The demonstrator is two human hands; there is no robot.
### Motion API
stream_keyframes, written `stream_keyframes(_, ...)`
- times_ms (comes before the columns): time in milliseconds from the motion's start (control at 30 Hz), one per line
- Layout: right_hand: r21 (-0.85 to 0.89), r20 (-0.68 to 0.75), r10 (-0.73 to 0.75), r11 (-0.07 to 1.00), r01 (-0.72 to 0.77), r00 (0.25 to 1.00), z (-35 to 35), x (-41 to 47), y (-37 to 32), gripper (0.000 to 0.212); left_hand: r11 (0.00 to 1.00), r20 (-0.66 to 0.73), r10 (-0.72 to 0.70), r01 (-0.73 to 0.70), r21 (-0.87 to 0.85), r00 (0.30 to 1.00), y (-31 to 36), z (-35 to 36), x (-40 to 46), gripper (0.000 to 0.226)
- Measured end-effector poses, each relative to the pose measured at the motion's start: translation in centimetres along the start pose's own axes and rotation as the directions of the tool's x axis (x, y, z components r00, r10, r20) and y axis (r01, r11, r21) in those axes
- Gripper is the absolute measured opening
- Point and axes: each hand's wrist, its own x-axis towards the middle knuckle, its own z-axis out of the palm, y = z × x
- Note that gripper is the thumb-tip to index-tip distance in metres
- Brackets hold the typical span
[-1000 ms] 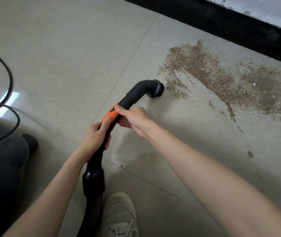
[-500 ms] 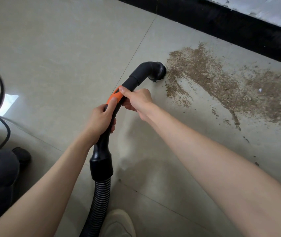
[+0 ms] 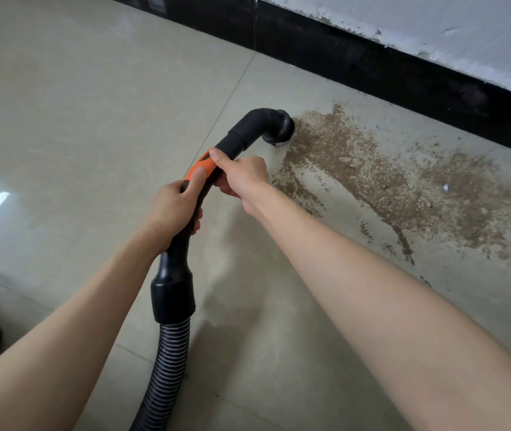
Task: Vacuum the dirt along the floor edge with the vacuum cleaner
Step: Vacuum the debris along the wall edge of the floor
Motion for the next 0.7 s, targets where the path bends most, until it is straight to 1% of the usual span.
stream_keyframes(167,-0.012,-0.015,-0.032,0.999,0.032,0.999,-1.3,1.9,-1.5,0.037,1.0,-0.003,0.02,-0.02,0.015,1.0,2.2,1.4,2.0,0.052)
stream_keyframes(367,0.037,0.003,-0.024,0.999,0.024,1.0,-3.8,3.7,-2.9,0.035,0.999,0.018,0.022,-0.022,0.036,1.0,5.0,3.5,3.8,0.054)
stream_keyframes(500,0.039,0.011,-0.089,0.995,0.089,0.996,-5.3,4.1,-3.0,0.02,1.0,0.007,-0.002,0.001,0.029,1.0,6.8,5.0,4.7,0.057)
stream_keyframes(567,0.03,0.018,-0.114,0.993,0.114,0.993,-5.8,4.1,-2.5,0.022,1.0,-0.004,-0.009,0.009,0.014,1.0,8.0,5.7,5.3,0.057)
stream_keyframes(700,0.113,0.058,-0.069,0.992,0.062,0.996,-6.7,3.0,-0.5,0.028,0.999,0.021,-0.03,0.03,-0.027,0.999,10.1,7.1,6.4,0.056)
